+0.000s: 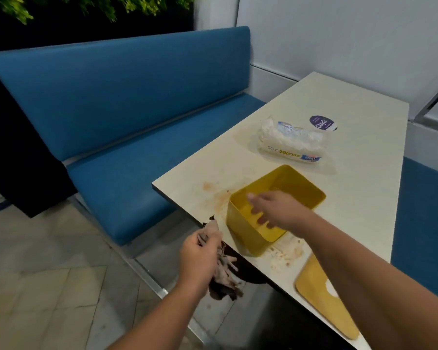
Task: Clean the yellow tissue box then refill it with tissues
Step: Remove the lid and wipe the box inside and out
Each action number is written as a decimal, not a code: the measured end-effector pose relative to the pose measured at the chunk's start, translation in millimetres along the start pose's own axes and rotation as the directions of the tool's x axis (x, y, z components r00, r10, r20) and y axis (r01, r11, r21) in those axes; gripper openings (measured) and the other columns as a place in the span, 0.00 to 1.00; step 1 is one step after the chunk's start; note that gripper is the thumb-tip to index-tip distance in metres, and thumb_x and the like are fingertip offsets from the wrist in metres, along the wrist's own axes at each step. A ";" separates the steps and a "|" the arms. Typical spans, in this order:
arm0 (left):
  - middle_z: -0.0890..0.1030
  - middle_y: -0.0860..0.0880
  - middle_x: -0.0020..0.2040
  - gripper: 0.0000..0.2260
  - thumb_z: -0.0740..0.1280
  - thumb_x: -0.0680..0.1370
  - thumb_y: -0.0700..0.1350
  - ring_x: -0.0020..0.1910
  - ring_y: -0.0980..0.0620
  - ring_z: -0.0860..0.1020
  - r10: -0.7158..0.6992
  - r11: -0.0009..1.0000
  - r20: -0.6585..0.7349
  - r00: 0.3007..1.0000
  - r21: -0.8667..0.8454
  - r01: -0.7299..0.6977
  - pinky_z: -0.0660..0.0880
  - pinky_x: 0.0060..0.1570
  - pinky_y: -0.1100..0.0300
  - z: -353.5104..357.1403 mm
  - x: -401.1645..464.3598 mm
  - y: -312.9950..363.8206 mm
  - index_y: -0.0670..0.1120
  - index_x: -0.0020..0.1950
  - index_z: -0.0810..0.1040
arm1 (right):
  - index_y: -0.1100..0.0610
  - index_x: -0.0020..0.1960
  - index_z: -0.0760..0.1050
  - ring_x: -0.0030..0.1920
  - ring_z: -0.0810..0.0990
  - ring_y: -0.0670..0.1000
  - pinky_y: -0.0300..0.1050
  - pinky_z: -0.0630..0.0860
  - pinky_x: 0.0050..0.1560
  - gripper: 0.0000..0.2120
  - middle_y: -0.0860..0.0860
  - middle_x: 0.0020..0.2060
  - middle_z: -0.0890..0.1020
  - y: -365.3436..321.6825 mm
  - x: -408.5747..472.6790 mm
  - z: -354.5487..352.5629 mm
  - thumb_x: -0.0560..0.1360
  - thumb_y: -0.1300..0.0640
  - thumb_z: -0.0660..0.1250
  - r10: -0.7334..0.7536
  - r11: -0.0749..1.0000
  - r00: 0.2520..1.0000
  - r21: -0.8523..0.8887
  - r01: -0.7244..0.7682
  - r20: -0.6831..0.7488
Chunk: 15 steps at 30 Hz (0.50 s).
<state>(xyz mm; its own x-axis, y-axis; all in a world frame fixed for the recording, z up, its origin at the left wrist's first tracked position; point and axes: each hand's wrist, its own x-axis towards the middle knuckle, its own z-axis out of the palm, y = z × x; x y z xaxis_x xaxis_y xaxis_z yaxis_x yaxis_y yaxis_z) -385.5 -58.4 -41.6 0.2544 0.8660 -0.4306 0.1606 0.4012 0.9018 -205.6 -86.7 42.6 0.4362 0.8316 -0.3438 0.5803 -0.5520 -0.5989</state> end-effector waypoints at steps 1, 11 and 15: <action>0.85 0.45 0.41 0.07 0.69 0.77 0.49 0.41 0.44 0.84 -0.056 0.996 0.025 0.998 -0.064 0.057 0.80 0.49 0.40 -0.4 6.2 0.8 0.47 0.46 0.80 | 0.56 0.55 0.77 0.41 0.78 0.49 0.45 0.75 0.42 0.22 0.50 0.43 0.79 -3.4 -4.6 9.6 0.81 0.40 0.55 0.017 1.000 0.994 -0.016 -0.015 0.105; 0.85 0.47 0.40 0.17 0.67 0.77 0.61 0.43 0.46 0.84 0.101 0.978 0.022 0.995 -0.184 -0.096 0.81 0.47 0.48 29.8 29.6 19.1 0.48 0.40 0.80 | 0.52 0.44 0.76 0.30 0.67 0.45 0.42 0.61 0.32 0.13 0.42 0.26 0.68 5.1 2.5 29.2 0.81 0.46 0.60 0.032 0.998 0.999 0.057 -0.035 0.041; 0.81 0.50 0.41 0.09 0.65 0.80 0.51 0.43 0.49 0.79 0.194 0.981 -0.017 0.981 0.033 -0.193 0.74 0.40 0.56 39.8 33.7 15.5 0.51 0.41 0.75 | 0.58 0.50 0.81 0.44 0.78 0.53 0.48 0.73 0.46 0.17 0.51 0.42 0.83 1.9 2.3 28.4 0.81 0.46 0.60 0.013 0.997 0.999 0.072 -0.017 0.049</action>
<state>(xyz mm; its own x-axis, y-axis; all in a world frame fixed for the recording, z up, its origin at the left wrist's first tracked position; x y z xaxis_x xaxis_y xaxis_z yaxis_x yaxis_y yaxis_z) -336.5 -34.9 -43.6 0.2643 0.9322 -0.2472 0.1399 0.2165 0.9662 -223.0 -84.1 20.1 0.4099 0.8262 -0.3866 0.5217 -0.5600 -0.6436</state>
